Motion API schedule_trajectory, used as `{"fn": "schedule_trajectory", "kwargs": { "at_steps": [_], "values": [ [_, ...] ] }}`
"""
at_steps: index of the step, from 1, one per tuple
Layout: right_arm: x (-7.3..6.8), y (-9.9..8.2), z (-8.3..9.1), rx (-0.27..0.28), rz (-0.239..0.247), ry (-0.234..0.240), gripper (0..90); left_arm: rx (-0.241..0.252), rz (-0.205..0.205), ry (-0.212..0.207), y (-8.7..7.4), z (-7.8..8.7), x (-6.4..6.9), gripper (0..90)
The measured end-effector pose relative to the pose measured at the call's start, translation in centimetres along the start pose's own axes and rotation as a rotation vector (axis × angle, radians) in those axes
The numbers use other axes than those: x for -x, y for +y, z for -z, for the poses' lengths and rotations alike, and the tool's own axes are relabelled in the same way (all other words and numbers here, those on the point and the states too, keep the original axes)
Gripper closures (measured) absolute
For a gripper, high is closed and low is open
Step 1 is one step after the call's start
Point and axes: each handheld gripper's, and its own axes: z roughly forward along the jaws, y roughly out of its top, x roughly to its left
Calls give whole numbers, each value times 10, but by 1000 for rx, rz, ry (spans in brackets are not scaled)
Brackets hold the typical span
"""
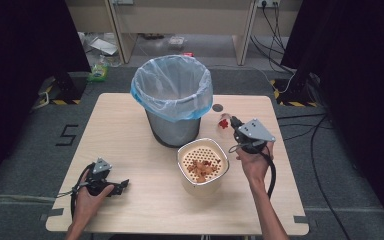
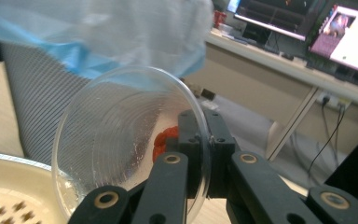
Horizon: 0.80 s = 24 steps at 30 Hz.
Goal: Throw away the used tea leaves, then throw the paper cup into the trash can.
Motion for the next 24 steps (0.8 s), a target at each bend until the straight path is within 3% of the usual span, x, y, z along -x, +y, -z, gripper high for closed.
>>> {"fn": "schedule_trajectory", "kwargs": {
  "at_steps": [1, 3, 8, 15, 24],
  "values": [
    [5, 0, -2, -17, -28, 11, 878, 0, 0, 0, 0, 0, 0, 0],
    [9, 2, -4, -37, -37, 23, 877, 0, 0, 0, 0, 0, 0, 0],
    [13, 7, -4, -45, -26, 26, 876, 1, 0, 0, 0, 0, 0, 0],
    [19, 16, -4, -35, -50, 27, 876, 1, 0, 1, 0, 0, 0, 0],
    [40, 43, -10, -13, -50, -5, 875, 1, 0, 1, 0, 0, 0, 0]
  ]
}}
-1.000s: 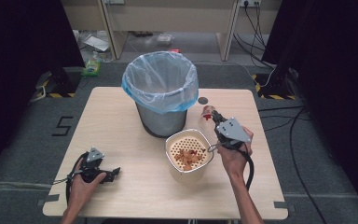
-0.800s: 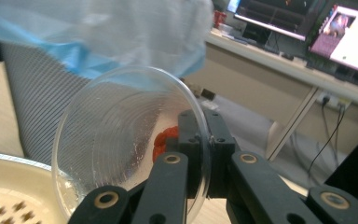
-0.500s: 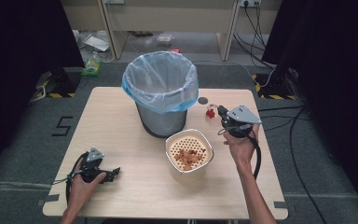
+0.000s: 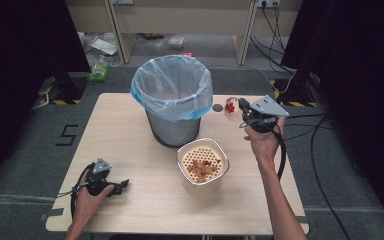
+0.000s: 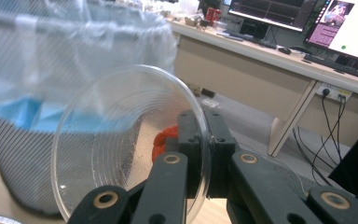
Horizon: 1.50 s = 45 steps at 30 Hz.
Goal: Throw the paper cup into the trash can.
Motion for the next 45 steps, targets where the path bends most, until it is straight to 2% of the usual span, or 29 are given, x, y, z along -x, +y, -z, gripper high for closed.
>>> {"fn": "schedule_trajectory", "kwargs": {
  "at_steps": [4, 9, 10, 13, 14, 15, 16, 18, 22, 23, 27, 29, 30, 32, 35, 36, 38, 39, 40, 45],
  "values": [
    [4, 10, -3, 6, -3, -2, 876, 1, 0, 1, 0, 0, 0, 0],
    [8, 40, -4, 33, -1, -15, 876, 1, -1, 1, 0, 0, 0, 0],
    [8, 40, -4, 33, -1, -15, 876, 1, 0, 1, 0, 0, 0, 0],
    [6, 65, -7, 60, 14, -13, 875, 2, 1, 1, 0, 0, 0, 0],
    [6, 65, -7, 60, 14, -13, 875, 2, 1, 1, 0, 0, 0, 0],
    [3, 77, -10, 72, 27, -9, 875, 1, 0, 1, 0, 0, 0, 0],
    [3, 77, -10, 72, 27, -9, 875, 1, 0, 1, 0, 0, 0, 0],
    [-5, 93, -15, 88, 45, 4, 874, 2, 0, 1, 0, 0, 0, 0],
    [-16, 106, -22, 98, 61, 25, 874, 1, 0, 0, 0, 0, 0, 0],
    [-23, 112, -28, 102, 68, 40, 874, 1, 1, 1, 0, 0, 0, 0],
    [-39, 120, -43, 96, 74, 73, 873, 1, 1, 0, 0, 0, 0, 0],
    [-43, 121, -47, 97, 74, 79, 873, 0, -1, 0, 0, 0, 0, 0],
    [-53, 123, -56, 92, 68, 102, 872, 1, -1, 0, 0, 0, 0, 0],
    [-63, 123, -66, 71, 88, 116, 870, 1, -1, 0, 0, 0, 0, 0],
    [-71, 123, -75, 60, 88, 129, 862, 1, -1, 0, 0, 0, 0, 0],
    [-81, 120, -87, 35, 96, 143, 841, 1, 0, 0, 0, 0, 0, 0],
    [-88, 118, -94, 18, 92, 159, 787, 0, -1, 0, 0, 0, 0, 0],
    [-88, 118, -94, 18, 92, 159, 787, 1, 0, 0, 0, 0, 0, 0],
    [-94, 116, -102, -8, 73, 164, 683, 1, 0, 0, 0, 0, 0, 0],
    [-94, 117, -104, -5, 60, 157, 620, 1, -3, 2, 0, 0, 0, 0]
  ]
}}
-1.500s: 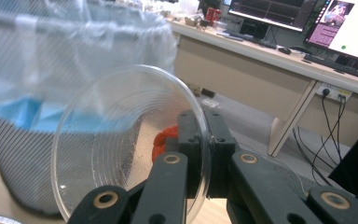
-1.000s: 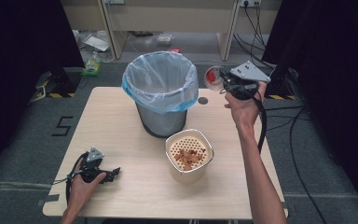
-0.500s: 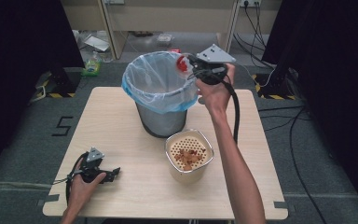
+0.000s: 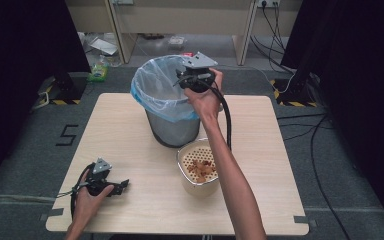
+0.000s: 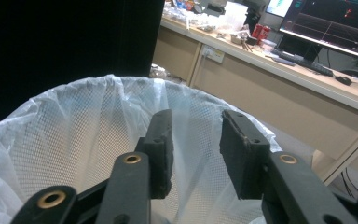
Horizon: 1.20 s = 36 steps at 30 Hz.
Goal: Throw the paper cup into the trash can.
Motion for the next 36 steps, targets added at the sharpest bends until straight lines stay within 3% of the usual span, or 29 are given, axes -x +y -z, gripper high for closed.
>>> {"fn": "schedule_trajectory", "kwargs": {
  "at_steps": [7, 8, 10, 11, 13, 14, 20, 29, 34, 35, 36],
  "values": [
    [21, -9, 25, -11, -48, -24, 535, 0, 0, 0, 0, 0, 0, 0],
    [31, -16, 35, -25, -67, -35, 504, 0, 0, 0, 0, 0, 0, 0],
    [34, -19, 38, -26, -71, -42, 495, 0, 0, 0, 0, 0, 0, 0],
    [43, -27, 49, -37, -93, -49, 466, 0, 0, 0, 0, 0, 0, 0],
    [46, -30, 53, -41, -101, -45, 453, 0, 0, 0, 0, 0, 0, 0],
    [52, -38, 64, -56, -104, -47, 432, 0, 0, 0, 0, 0, 0, 0],
    [66, -68, 91, -79, -126, -60, 400, 0, 0, 1, 0, 0, 0, 0],
    [72, -109, 115, -133, -117, -93, 382, -1, -1, 1, 0, 0, 0, 0],
    [71, -151, 127, -181, -120, -104, 374, -1, -2, 1, 0, 0, 0, 0],
    [71, -151, 127, -181, -120, -104, 374, -1, -2, 1, 0, 0, 0, 0],
    [69, -166, 131, -202, -135, -103, 372, -1, -2, 2, 0, 0, 0, 0]
  ]
}}
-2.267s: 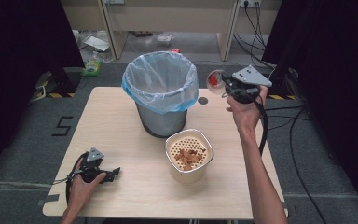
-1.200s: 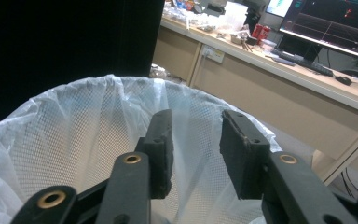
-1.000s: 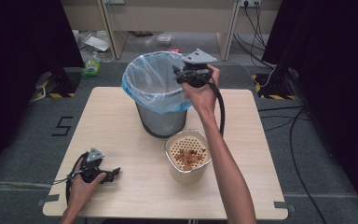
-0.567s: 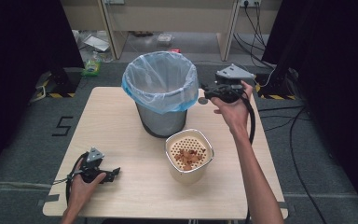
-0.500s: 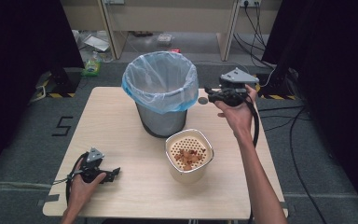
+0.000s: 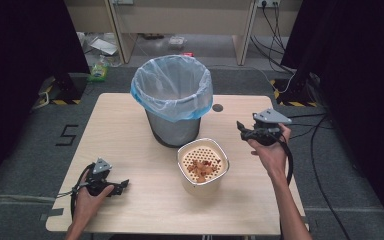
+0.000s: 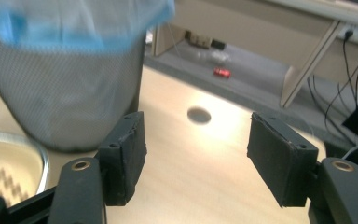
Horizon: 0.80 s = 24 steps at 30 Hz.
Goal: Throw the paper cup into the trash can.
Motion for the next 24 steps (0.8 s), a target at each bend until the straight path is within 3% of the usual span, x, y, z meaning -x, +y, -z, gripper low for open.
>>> {"fn": "schedule_trajectory", "kwargs": {
  "at_steps": [1, 2, 5, 6, 15, 16, 24],
  "values": [
    [0, 0, 0, 0, 0, 0, 372, 0, 0, 0, 0, 0, 0, 0],
    [1, -14, 0, -13, -9, 0, 371, 1, 1, -1, 0, 0, 0, 0],
    [1, -26, 1, -24, -25, 1, 370, 1, 1, 0, 0, 0, 0, 0],
    [1, -39, 1, -36, -35, 5, 364, 0, 0, 0, 0, 0, 0, 0],
    [-4, -80, 0, -72, -82, 19, 356, 0, 0, 0, 0, 0, 0, 0],
    [-6, -90, -3, -98, -83, 19, 353, 0, 0, 0, 0, 0, 0, 0],
    [-13, -115, -5, -166, -86, 39, 342, 1, 3, -2, 0, 0, 0, 0]
  ]
}}
